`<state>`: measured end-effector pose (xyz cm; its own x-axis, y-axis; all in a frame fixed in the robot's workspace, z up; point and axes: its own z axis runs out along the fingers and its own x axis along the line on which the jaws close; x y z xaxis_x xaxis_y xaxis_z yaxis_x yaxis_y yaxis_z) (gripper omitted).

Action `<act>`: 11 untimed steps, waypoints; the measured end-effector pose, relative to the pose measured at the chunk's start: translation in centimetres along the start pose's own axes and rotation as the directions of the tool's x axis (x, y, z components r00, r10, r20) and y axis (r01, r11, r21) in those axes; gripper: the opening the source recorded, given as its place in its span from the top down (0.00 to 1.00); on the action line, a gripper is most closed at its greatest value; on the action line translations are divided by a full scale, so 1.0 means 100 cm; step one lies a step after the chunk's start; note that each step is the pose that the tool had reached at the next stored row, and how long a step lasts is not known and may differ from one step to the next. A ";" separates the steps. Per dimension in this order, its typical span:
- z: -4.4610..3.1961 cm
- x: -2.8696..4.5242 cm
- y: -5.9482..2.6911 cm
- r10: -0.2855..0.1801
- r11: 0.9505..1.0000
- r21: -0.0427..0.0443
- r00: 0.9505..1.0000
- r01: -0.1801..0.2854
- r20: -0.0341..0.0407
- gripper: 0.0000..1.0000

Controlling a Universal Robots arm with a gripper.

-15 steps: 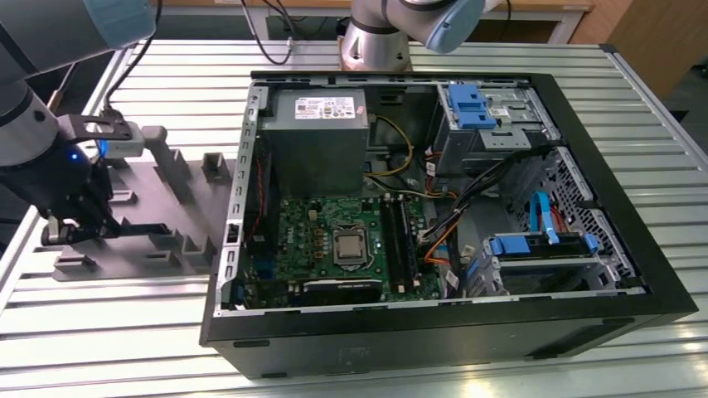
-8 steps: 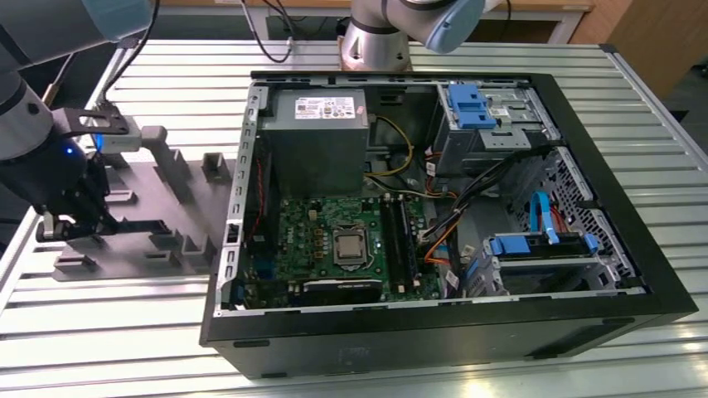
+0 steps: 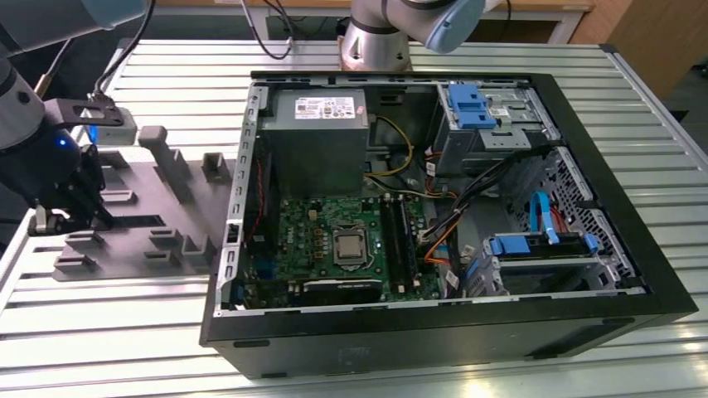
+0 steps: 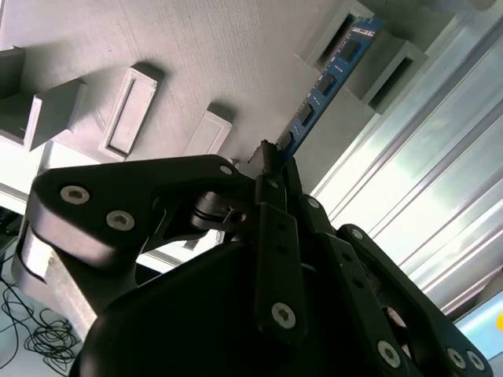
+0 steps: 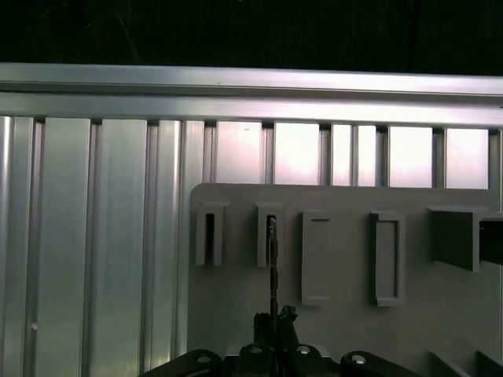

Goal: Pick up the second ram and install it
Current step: 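Pick up the second ram and move it above second insertion slot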

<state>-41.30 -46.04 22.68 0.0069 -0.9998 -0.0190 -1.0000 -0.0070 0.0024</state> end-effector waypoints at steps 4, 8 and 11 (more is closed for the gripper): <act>-0.0053 -0.0001 0.0000 0.000 1.000 0.000 1.000 0.000 0.000 0.86; -0.0103 -0.0002 0.0000 0.000 1.000 0.000 1.000 0.000 0.000 0.86; -0.0115 -0.0002 0.0000 0.000 1.000 0.000 1.000 0.000 0.000 0.86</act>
<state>-41.30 -46.04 23.83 0.0070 -0.9998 -0.0190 -1.0000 -0.0070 0.0024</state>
